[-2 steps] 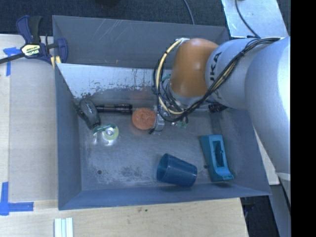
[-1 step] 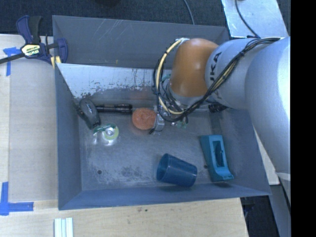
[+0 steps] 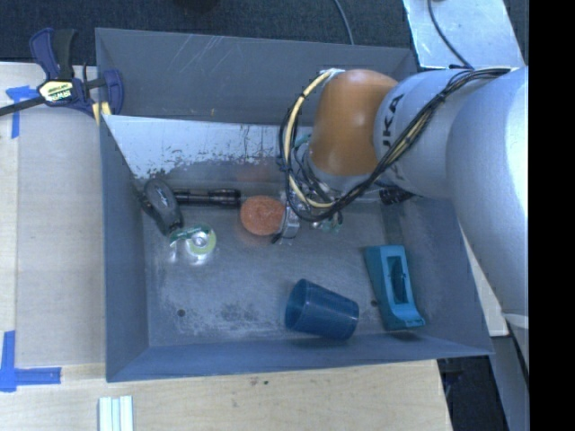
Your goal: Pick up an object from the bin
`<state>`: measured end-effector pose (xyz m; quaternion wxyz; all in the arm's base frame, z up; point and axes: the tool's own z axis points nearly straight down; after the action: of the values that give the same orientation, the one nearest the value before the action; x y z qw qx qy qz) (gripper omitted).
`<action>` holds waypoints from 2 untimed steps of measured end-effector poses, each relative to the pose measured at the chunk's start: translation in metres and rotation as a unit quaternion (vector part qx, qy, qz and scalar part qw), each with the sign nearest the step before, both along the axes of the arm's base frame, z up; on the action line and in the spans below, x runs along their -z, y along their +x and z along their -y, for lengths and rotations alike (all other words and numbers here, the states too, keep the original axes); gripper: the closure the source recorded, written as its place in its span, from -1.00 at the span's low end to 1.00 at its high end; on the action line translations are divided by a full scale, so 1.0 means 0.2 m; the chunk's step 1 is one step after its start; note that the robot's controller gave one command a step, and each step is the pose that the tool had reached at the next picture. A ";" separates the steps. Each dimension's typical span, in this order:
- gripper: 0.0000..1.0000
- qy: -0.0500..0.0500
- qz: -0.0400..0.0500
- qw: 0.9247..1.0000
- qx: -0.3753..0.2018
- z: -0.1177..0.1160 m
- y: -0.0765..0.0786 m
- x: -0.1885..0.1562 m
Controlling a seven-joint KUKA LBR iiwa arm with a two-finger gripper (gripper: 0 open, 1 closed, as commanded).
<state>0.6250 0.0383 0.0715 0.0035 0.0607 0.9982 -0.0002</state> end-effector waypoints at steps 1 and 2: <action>1.00 0.000 0.001 1.000 0.000 0.00 0.00 -0.01; 1.00 0.000 0.002 1.000 0.000 0.00 0.00 -0.02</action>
Offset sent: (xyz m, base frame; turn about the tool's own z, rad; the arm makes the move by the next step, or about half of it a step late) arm 0.0004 -0.0002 0.0073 -0.0002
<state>0.6260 0.0380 0.0764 0.0059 0.0604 0.9982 -0.0002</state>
